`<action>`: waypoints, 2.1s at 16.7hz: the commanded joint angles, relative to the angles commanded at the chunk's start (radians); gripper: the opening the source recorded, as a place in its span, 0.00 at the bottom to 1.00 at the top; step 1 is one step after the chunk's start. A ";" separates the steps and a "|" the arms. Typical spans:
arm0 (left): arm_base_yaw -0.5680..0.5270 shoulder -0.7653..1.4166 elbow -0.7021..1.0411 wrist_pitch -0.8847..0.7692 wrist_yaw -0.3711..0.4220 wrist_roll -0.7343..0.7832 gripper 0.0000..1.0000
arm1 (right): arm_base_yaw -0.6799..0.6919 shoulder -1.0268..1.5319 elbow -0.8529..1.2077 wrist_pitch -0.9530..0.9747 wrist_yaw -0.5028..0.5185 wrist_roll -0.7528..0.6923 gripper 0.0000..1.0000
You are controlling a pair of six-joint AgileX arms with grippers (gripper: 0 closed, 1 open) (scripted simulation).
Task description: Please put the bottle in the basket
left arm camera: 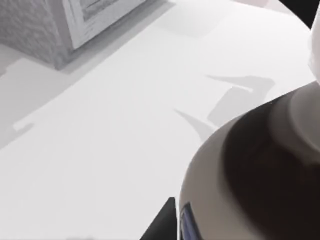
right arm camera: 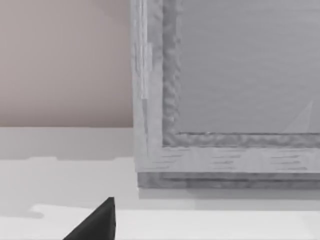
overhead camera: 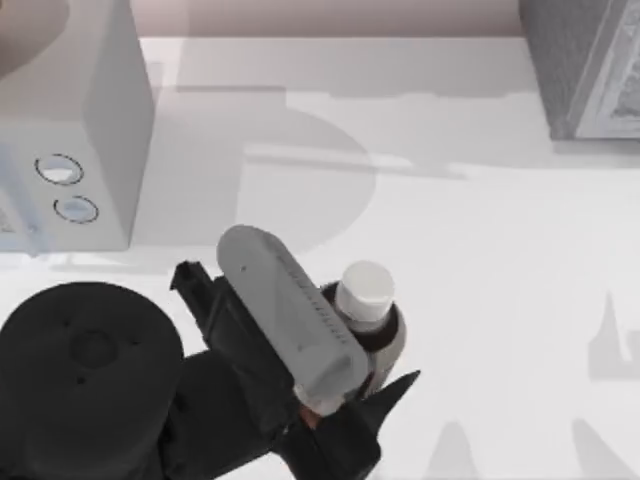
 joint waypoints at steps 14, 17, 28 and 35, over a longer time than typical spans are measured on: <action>-0.186 -0.989 0.250 -1.119 -0.371 -0.114 0.00 | 0.000 0.000 0.000 0.000 0.000 0.000 1.00; -0.186 -0.996 0.251 -1.127 -0.374 -0.116 0.00 | 0.000 0.000 0.000 0.000 0.000 0.000 1.00; 0.097 -0.698 0.530 -1.034 -0.143 -0.093 0.00 | 0.000 0.000 0.000 0.000 0.000 0.000 1.00; 0.682 -0.033 1.138 -0.884 0.234 0.015 0.00 | 0.000 0.000 0.000 0.000 0.000 0.000 1.00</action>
